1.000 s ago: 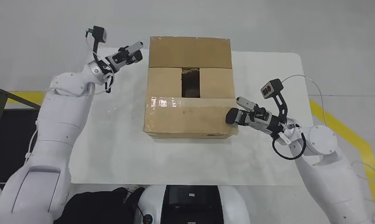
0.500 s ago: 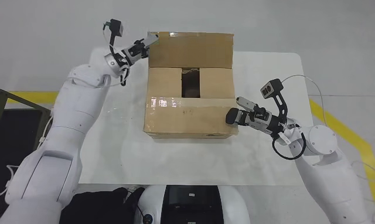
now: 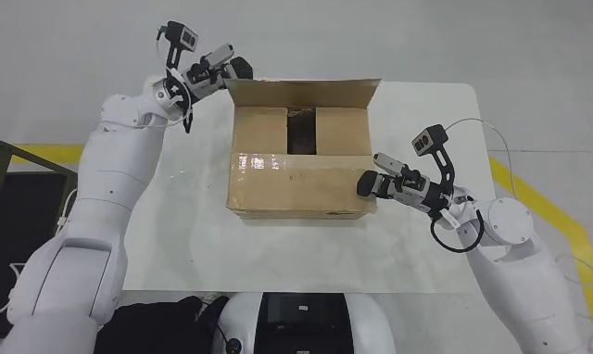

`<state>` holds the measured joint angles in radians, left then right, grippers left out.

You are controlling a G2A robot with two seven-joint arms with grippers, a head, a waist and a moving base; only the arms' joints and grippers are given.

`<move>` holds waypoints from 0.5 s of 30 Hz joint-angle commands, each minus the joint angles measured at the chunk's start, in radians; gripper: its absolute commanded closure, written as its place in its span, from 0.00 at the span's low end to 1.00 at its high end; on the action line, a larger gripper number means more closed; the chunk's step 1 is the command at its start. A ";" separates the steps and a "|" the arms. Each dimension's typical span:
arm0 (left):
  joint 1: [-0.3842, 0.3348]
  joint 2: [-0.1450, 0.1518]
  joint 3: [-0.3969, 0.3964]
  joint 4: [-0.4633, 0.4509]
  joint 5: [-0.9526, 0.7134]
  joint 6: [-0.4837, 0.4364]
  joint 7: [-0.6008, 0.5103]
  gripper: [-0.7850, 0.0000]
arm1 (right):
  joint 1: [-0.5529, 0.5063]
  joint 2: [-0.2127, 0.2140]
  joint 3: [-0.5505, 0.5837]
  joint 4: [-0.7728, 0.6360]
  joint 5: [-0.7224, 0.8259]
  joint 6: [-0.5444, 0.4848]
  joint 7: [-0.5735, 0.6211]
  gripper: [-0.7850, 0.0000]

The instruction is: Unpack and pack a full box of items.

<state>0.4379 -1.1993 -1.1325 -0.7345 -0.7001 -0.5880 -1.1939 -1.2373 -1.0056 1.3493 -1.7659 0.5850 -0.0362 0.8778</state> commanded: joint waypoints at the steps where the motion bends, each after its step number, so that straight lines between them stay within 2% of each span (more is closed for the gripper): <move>1: 0.025 0.006 -0.013 -0.022 -0.020 0.017 -0.037 0.00 | 0.000 0.000 0.000 0.000 0.000 0.000 0.000 0.00; 6: 0.089 0.023 -0.048 -0.090 -0.042 0.057 -0.091 0.00 | 0.000 0.000 0.000 0.000 0.000 0.000 0.000 0.00; 15: 0.179 0.054 -0.089 -0.190 0.028 0.142 -0.135 0.00 | 0.000 0.000 0.000 0.000 0.000 0.000 0.000 0.00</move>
<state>0.6047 -1.1481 -1.2155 -0.9112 -0.6725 -0.4542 -1.3287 -1.2373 -1.0056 1.3493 -1.7659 0.5850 -0.0362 0.8778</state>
